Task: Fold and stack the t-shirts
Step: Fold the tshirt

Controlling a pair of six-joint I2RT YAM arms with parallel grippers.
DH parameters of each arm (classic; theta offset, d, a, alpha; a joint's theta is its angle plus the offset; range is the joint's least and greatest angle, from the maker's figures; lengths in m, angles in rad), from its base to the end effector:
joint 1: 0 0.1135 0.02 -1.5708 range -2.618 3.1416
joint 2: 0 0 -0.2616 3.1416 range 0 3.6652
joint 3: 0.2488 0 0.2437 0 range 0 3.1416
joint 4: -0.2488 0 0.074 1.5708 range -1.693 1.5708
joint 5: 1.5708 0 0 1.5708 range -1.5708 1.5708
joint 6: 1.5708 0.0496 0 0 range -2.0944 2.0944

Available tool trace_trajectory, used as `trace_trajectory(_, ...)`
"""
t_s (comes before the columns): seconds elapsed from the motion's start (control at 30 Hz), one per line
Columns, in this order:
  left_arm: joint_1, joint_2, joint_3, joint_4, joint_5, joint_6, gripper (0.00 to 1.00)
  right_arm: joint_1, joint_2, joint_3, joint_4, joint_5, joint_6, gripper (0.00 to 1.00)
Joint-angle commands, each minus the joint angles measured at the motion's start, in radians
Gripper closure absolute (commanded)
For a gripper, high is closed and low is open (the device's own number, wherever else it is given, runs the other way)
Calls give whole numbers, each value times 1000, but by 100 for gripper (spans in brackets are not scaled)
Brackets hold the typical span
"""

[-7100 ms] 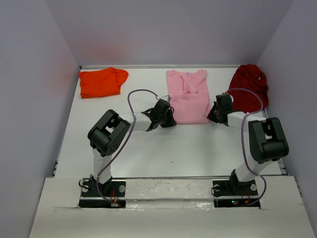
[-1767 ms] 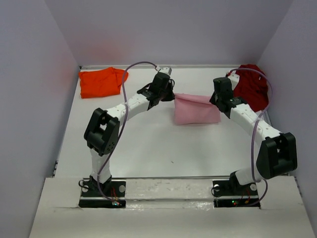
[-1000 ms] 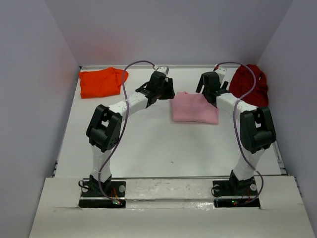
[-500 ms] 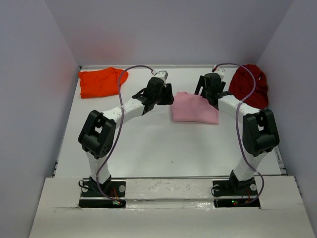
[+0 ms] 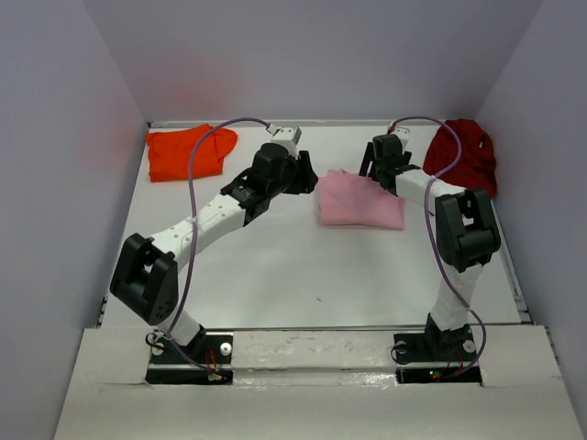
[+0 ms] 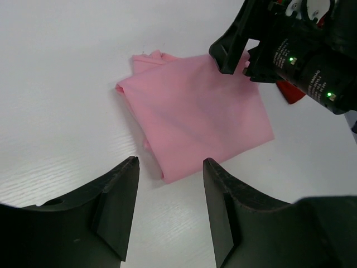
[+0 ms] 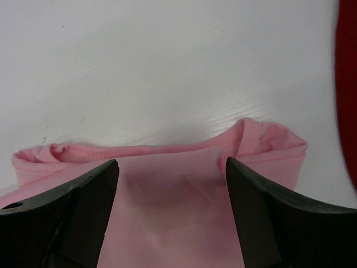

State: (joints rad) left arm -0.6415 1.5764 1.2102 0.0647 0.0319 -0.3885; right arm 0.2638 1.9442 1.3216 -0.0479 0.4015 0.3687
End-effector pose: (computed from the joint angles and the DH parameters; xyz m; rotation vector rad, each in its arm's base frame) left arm 0.3047 -0.2296 0.3099 0.2673 1.9208 -0.7301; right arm 0.4260 0.0950 0.1937 0.3270 2.1566 -0.0936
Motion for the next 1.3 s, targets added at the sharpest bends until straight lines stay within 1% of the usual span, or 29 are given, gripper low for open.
trace_trajectory(0.0, -3, -96, -29, 18, -21, 43, 41, -9, 16, 70, 22, 31, -19, 22)
trace_trajectory(0.1, -3, -111, -44, 15, -21, 48, 41, -18, 28, 76, 22, 26, -19, 34)
trace_trajectory(0.13, -3, -113, -47, 17, -21, 50, 41, -18, 32, 74, 22, 26, -19, 53)
trace_trajectory(0.17, -3, -115, -51, 17, -23, 48, 41, -18, 32, 71, 23, 30, -16, 70)
trace_trajectory(0.23, -3, -115, -55, 18, -21, 45, 41, -18, 32, 64, 22, 36, -13, 86)
trace_trajectory(0.3, -4, -116, -60, 23, -21, 46, 41, -18, 35, 62, 20, 36, -14, 89)
trace_trajectory(0.33, -3, -118, -58, 24, -21, 46, 41, -18, 33, 56, 20, 39, -11, 95)
trace_trajectory(0.37, -3, -118, -58, 23, -21, 48, 41, -18, 33, 54, 20, 40, -11, 98)
trace_trajectory(0.4, -4, -119, -58, 23, -21, 48, 41, -18, 32, 53, 20, 40, -10, 100)
trace_trajectory(0.63, -3, -131, -64, 23, -21, 50, 41, -18, -8, 42, -1, 63, -7, 100)
trace_trajectory(1.07, -3, -136, -64, 24, -21, 51, 41, -18, -214, 4, -112, 145, 15, 100)
trace_trajectory(1.23, -3, -136, -70, 29, -21, 50, 41, -18, -241, -16, -141, 160, 25, 100)
trace_trajectory(1.27, -3, -136, -70, 27, -21, 50, 41, -18, -252, -13, -179, 178, 35, 100)
